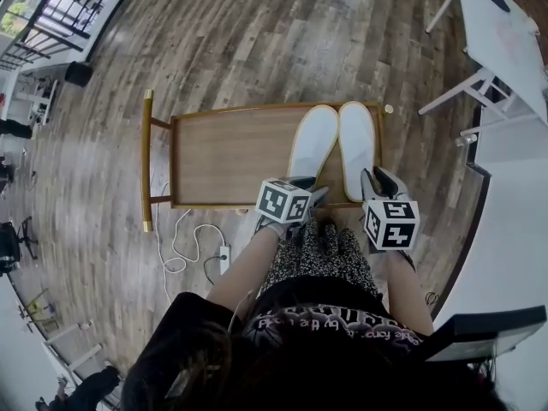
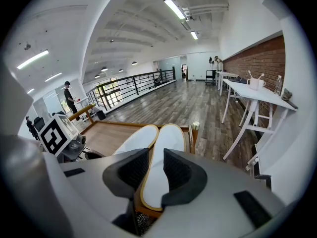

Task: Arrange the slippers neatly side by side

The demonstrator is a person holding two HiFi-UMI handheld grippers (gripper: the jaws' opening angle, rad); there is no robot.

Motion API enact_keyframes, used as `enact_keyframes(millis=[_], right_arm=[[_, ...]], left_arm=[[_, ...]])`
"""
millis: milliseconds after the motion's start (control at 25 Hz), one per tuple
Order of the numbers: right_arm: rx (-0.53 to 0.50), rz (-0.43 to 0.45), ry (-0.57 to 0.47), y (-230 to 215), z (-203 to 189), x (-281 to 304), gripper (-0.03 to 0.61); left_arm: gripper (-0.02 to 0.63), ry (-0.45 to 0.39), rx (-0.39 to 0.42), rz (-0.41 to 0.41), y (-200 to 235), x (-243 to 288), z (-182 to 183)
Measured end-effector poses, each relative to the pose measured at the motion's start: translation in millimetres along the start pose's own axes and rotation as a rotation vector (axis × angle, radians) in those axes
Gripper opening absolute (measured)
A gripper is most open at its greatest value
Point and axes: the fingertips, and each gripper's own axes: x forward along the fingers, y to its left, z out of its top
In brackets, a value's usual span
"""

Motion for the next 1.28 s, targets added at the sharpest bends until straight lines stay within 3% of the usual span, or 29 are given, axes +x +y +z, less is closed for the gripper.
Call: enact_keyframes(millis=[160, 360, 560, 760, 920, 1160, 1200, 1240, 1280], right_arm=[[-0.002, 0.009, 0.023, 8.8, -3.4, 7.1, 0.095], [0.061, 0.009, 0.051, 39.7, 11.1, 39.0, 0.095], [0.064, -0.021, 0.111, 71.1, 14.8, 91.5, 0.103], [0.125, -0.063, 0.192, 80.6, 8.4, 122.0, 0.132], [0.101, -0.08, 0.191, 93.7, 18.0, 131.1, 0.133], [0.057, -0.198, 0.301, 80.1, -2.6, 144.8, 0.129], [0.043, -0.203, 0.312, 78.6, -4.9, 144.2, 0.098], [0.021, -0.202, 0.315, 78.0, -5.5, 142.9, 0.02], [-0.004, -0.199, 0.314, 77.9, -5.3, 141.5, 0.02]], left_arm=[[0.154, -0.09, -0.01, 0.015, -0.8, -16.0, 19.3], [0.153, -0.272, 0.043, 0.148, 14.4, -89.8, 45.0], [0.153, -0.377, 0.061, 0.204, 26.7, -134.0, 60.0], [0.153, -0.392, 0.062, 0.207, 42.7, -148.0, 61.2], [0.153, -0.366, 0.056, 0.199, 59.2, -152.1, 51.1], [0.153, -0.358, 0.054, 0.18, 70.2, -156.3, 49.1], [0.153, -0.357, 0.053, 0.175, 71.5, -156.1, 50.0], [0.153, -0.355, 0.051, 0.167, 72.7, -155.9, 50.8], [0.153, -0.354, 0.048, 0.16, 73.9, -155.6, 51.4]])
